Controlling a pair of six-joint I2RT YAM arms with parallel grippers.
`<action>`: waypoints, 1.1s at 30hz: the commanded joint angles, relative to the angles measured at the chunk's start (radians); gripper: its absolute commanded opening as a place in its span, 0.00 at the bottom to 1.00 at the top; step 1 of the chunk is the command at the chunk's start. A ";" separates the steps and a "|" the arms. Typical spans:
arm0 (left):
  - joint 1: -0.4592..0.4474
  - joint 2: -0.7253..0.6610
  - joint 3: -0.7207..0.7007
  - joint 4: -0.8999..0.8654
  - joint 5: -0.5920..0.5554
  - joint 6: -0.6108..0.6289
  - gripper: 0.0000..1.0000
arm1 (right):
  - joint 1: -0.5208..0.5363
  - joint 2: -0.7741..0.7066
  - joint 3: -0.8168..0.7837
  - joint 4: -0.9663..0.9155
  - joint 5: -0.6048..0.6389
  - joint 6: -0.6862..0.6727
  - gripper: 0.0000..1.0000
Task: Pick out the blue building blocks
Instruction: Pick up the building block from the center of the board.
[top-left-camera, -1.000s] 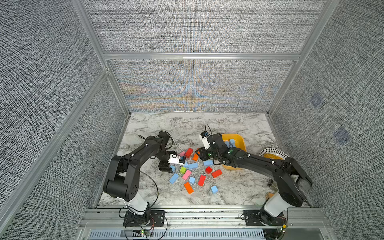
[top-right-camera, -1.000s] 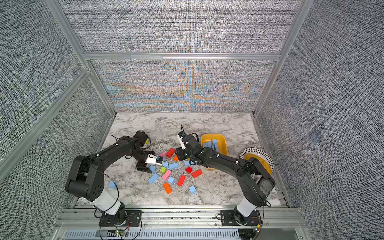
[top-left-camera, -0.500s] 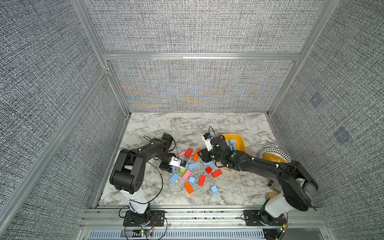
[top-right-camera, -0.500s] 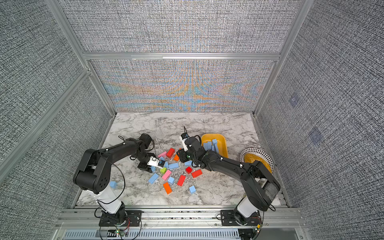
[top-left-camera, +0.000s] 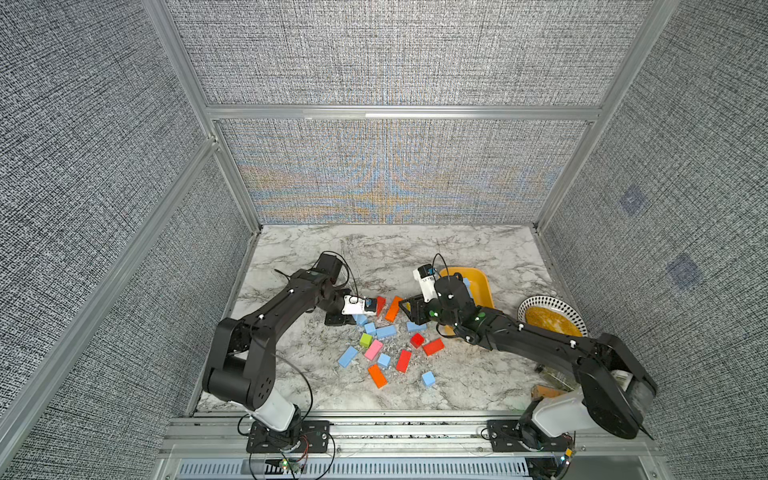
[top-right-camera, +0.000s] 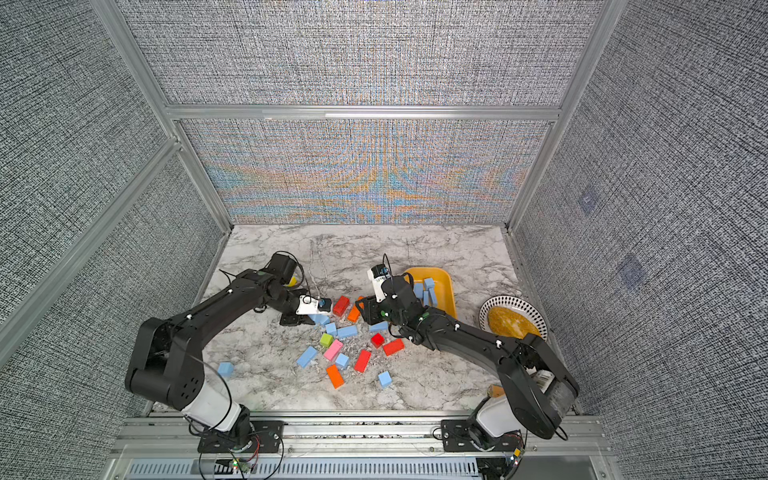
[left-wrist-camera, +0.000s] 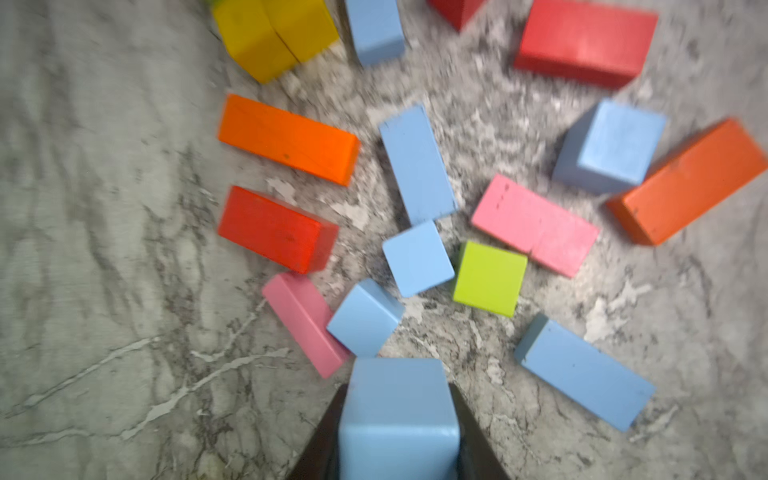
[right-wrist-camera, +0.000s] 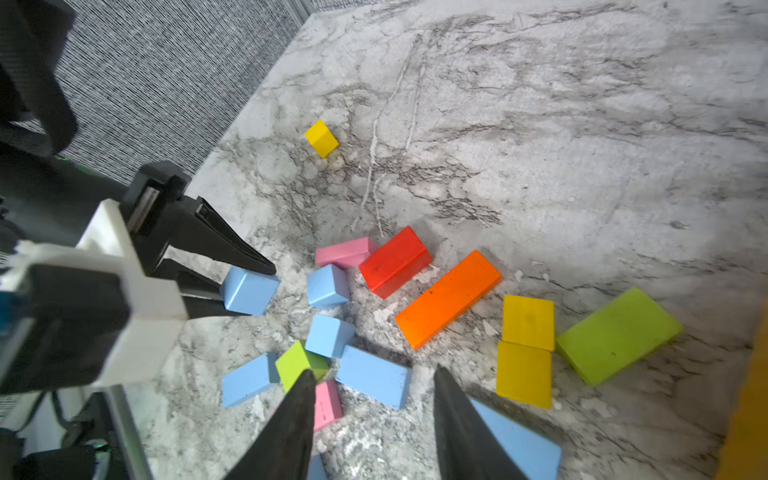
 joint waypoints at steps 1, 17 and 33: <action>0.000 -0.063 -0.031 0.118 0.189 -0.243 0.14 | 0.004 0.033 0.034 0.087 -0.173 0.059 0.46; -0.002 -0.218 -0.194 0.284 0.335 -0.358 0.14 | 0.047 0.217 0.148 0.194 -0.425 0.272 0.47; -0.003 -0.235 -0.188 0.275 0.351 -0.344 0.23 | 0.039 0.260 0.185 0.190 -0.558 0.314 0.22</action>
